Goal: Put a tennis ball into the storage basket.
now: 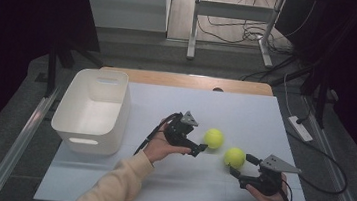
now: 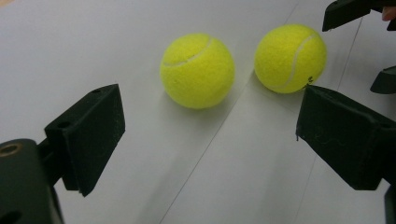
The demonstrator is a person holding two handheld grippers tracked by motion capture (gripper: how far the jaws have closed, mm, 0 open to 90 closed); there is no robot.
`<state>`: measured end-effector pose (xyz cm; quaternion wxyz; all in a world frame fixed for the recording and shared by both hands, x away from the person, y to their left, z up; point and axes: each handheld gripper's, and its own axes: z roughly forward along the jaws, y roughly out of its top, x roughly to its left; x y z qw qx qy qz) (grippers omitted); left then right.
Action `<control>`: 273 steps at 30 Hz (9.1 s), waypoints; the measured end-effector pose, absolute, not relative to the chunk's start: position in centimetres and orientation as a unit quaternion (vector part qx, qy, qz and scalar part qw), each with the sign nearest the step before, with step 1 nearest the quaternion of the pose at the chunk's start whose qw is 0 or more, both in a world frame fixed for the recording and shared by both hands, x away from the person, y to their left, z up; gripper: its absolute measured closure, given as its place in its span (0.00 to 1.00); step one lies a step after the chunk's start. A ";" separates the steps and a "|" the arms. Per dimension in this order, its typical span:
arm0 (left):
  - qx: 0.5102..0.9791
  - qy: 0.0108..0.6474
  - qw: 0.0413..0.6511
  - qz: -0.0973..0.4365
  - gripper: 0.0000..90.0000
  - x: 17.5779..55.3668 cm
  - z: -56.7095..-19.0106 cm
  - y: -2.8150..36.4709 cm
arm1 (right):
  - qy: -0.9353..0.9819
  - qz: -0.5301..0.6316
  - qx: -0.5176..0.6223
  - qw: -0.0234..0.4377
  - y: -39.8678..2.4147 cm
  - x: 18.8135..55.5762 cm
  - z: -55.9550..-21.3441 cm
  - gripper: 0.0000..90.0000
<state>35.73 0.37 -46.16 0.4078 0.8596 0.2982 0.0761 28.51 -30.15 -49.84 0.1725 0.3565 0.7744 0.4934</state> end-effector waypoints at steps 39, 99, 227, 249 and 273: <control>0.866 0.302 0.392 0.075 0.10 38.8 -46.7 -2.8 | 0.777 0.490 0.357 0.171 -30.1 28.5 -49.9 0.20; 0.883 0.322 0.342 0.023 0.28 41.5 -50.5 -6.5 | 0.776 0.488 0.361 0.170 -30.3 28.6 -50.0 0.20; 0.788 0.346 0.487 0.151 0.30 37.6 -40.1 7.0 | 0.770 0.494 0.360 0.181 -30.3 28.4 -49.7 0.20; 0.774 0.357 0.495 0.171 0.29 37.3 -38.7 8.9 | 0.769 0.495 0.361 0.183 -30.3 28.4 -49.6 0.20; 0.749 0.369 0.514 0.198 0.30 36.6 -36.9 12.0 | 0.770 0.493 0.361 0.185 -30.3 28.5 -49.6 0.20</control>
